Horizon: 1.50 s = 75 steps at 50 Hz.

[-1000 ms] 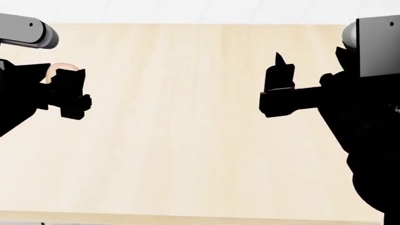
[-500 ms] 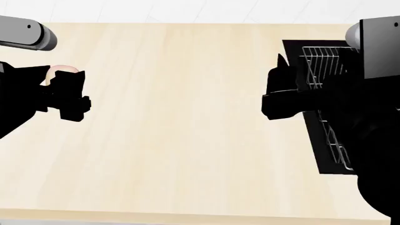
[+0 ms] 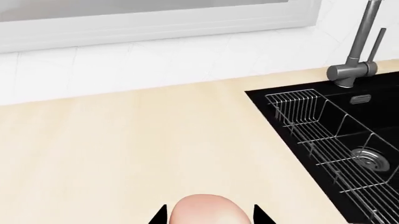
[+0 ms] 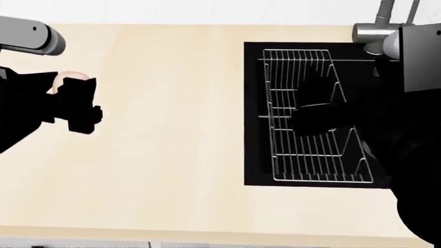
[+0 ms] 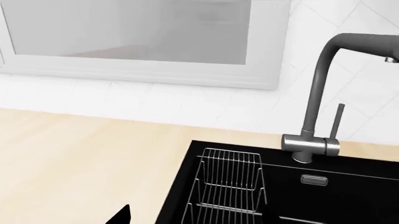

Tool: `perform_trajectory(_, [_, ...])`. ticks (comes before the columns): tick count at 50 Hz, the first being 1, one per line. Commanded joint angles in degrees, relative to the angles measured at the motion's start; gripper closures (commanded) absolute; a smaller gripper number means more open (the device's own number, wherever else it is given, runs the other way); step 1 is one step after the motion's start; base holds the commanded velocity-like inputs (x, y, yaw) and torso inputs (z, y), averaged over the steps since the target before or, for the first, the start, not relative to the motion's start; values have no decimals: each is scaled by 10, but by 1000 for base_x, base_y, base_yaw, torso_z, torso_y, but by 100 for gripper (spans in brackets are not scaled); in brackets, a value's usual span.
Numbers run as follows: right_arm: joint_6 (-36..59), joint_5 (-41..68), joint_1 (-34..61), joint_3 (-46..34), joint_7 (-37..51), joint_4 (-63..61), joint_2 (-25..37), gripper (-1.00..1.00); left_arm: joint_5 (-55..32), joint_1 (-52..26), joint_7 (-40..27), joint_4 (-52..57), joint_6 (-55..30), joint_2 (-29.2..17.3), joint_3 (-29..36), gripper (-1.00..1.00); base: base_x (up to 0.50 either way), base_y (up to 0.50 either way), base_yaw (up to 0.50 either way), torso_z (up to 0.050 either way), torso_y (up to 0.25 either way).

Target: Place the apricot and the ginger on separate cutting boards.

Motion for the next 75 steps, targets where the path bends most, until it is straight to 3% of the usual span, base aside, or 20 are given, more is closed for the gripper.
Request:
perform_trajectory(1, [-1,-9,0,9,-12,4,-8,-100,-14,7,15,10,1,6,-16,100,-20,-500,0,0,0])
perform_trajectory(75, [-3,10,-5,14,-7,-4,6,-100,-27,11,4,24,6,5,-14,100,-22,-500,0,0,0])
